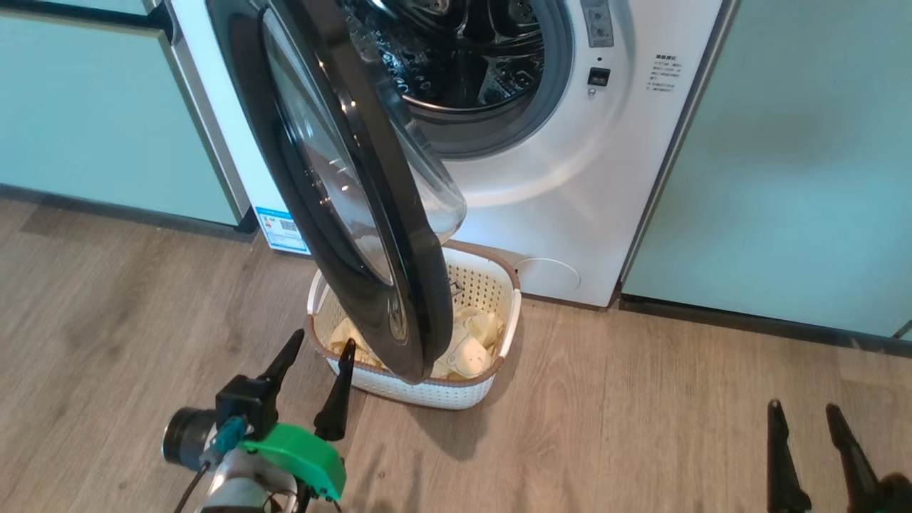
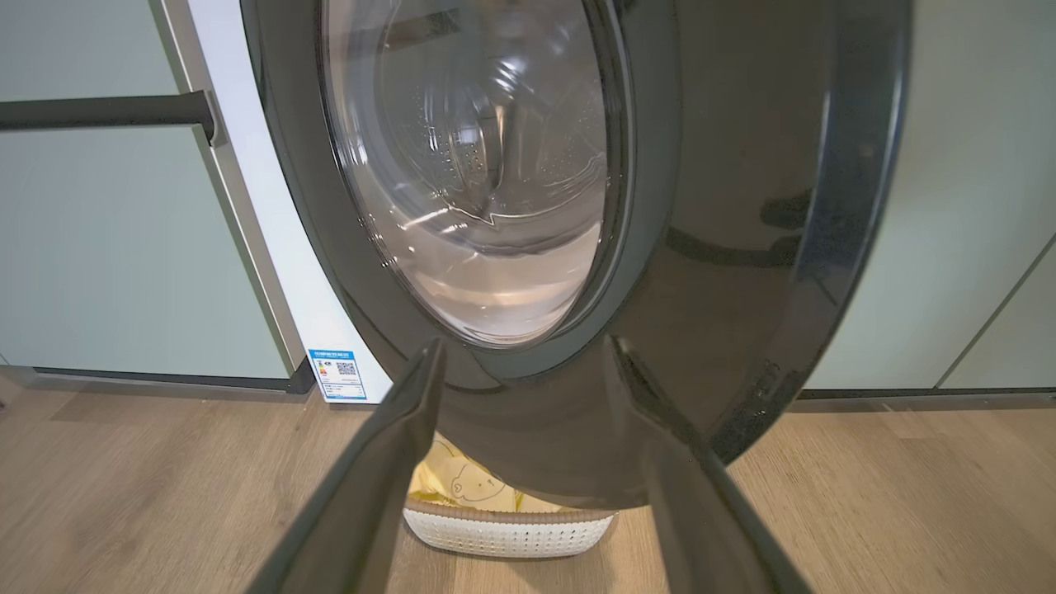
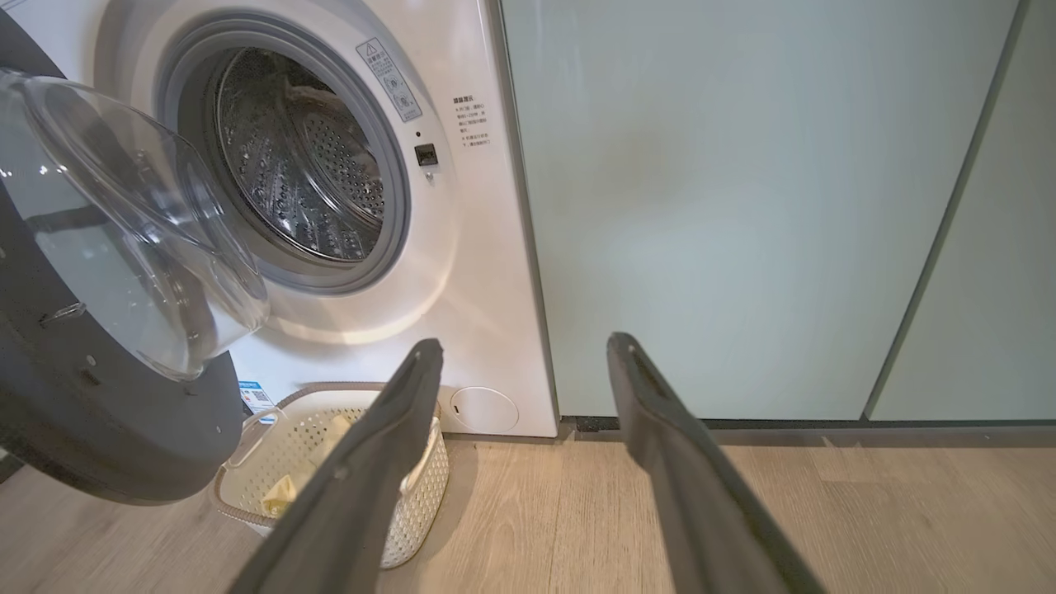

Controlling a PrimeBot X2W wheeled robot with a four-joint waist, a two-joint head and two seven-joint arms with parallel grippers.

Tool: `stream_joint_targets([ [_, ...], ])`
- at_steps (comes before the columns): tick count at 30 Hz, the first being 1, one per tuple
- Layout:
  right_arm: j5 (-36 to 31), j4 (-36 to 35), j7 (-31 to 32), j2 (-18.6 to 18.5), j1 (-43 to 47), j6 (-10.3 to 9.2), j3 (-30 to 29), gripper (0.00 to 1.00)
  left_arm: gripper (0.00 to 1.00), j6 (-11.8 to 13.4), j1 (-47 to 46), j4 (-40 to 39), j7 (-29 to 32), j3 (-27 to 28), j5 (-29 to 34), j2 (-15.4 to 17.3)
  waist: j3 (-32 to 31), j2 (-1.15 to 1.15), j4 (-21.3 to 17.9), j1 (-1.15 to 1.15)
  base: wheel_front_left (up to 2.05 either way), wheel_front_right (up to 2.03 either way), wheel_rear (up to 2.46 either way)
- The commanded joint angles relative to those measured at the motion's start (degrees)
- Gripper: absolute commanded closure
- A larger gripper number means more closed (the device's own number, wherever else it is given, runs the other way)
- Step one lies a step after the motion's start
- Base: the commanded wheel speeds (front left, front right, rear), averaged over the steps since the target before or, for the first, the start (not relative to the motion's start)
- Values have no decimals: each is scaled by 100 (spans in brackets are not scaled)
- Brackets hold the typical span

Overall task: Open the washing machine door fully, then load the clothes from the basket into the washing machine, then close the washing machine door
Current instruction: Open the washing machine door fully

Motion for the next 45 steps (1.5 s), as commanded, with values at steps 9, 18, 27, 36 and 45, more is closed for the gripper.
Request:
stream_joint_targets([
  [9, -19, -125, -38, -53, -21, -16, 44, 0, 0, 15, -82, -180, -32, 250, -74, 126, -17, 0, -56, 0, 0, 0, 0],
  [18, -17, -105, -38, -53, -3, -16, 61, 0, 100, 15, -76, -146, -32, 237, -73, 139, -57, 0, -85, 0, 0, 0, 0],
  [27, -24, -113, -38, -52, 3, -16, 52, 0, 100, -2, -93, -122, -32, 217, -85, 158, -57, 0, -98, 0, 0, 0, 0],
  [36, -10, -143, -38, -52, 32, -16, -9, 0, 100, 155, -440, -642, -32, 354, 18, 293, -27, 0, -52, 0, 0, 0, 0],
  [45, -25, -156, -38, -52, 4, -16, -73, 0, 100, 380, -1472, -2179, -32, 485, 329, 613, 7, 0, -43, 0, 0, 0, 0],
])
